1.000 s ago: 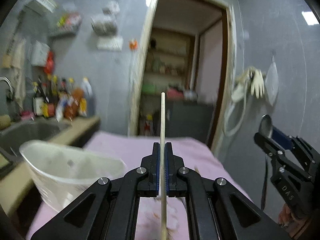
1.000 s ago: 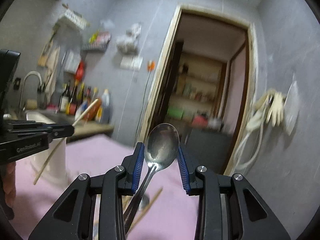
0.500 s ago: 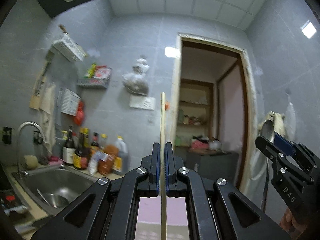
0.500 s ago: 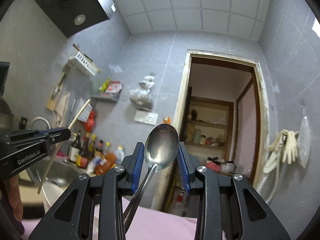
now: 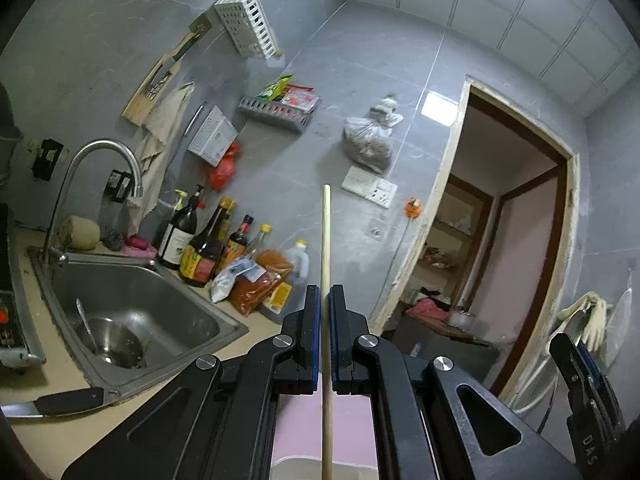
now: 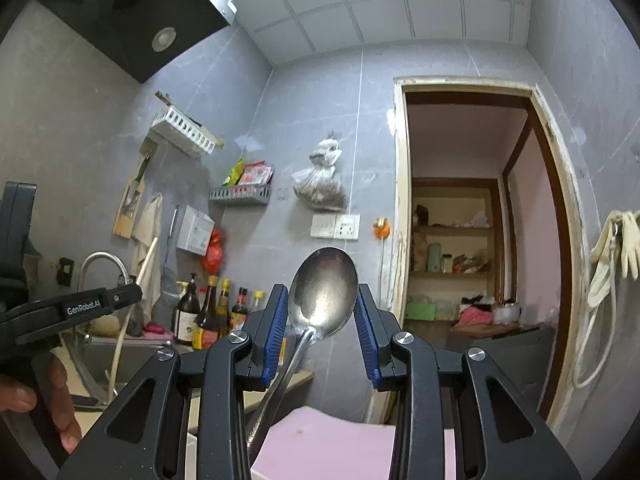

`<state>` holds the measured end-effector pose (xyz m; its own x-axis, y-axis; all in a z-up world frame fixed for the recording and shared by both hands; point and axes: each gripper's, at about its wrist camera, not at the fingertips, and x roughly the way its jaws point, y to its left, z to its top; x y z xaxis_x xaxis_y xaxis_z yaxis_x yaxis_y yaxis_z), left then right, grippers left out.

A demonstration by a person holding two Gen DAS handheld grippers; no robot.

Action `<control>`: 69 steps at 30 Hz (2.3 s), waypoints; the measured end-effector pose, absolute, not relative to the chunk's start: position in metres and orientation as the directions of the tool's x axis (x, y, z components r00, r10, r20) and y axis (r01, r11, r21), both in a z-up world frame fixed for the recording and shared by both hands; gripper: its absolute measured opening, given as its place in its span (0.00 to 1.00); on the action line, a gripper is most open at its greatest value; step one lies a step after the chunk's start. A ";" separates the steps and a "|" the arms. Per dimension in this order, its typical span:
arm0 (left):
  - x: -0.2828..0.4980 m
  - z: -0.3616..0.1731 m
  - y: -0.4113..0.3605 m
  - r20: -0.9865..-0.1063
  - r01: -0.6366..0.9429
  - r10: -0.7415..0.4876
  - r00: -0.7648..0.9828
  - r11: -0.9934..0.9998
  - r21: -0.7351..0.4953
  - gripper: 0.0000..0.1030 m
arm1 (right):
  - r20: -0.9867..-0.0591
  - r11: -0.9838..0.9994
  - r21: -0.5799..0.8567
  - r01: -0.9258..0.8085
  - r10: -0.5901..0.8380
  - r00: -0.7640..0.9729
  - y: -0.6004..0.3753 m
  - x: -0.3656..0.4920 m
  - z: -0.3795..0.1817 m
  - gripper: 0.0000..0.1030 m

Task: Organize utensils
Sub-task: 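Lift the chopstick with the left tool while the right tool lifts the spoon, then lower the chopstick into the white caddy and open the left tool while the right tool drops the spoon in, then grasp a silver fork with the left tool while the right tool grasps a wooden chopstick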

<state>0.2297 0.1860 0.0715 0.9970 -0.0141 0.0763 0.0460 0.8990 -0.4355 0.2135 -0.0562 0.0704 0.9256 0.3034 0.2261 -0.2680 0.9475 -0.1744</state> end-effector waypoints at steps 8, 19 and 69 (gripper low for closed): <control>0.238 0.047 0.164 0.053 -0.006 0.029 0.998 0.914 -0.405 0.02 | 0.187 0.950 -0.178 -0.257 0.289 0.939 -0.049 0.228 0.046 0.30; 0.231 0.031 0.146 -0.003 0.016 -0.019 1.000 0.935 -0.353 0.02 | 0.079 0.936 -0.217 -0.276 0.299 0.951 -0.045 0.228 0.022 0.31; 0.171 0.093 -0.003 0.028 0.327 -0.326 0.945 0.934 -0.147 0.95 | 0.243 0.986 -0.167 0.004 0.037 0.969 -0.233 0.120 0.078 1.00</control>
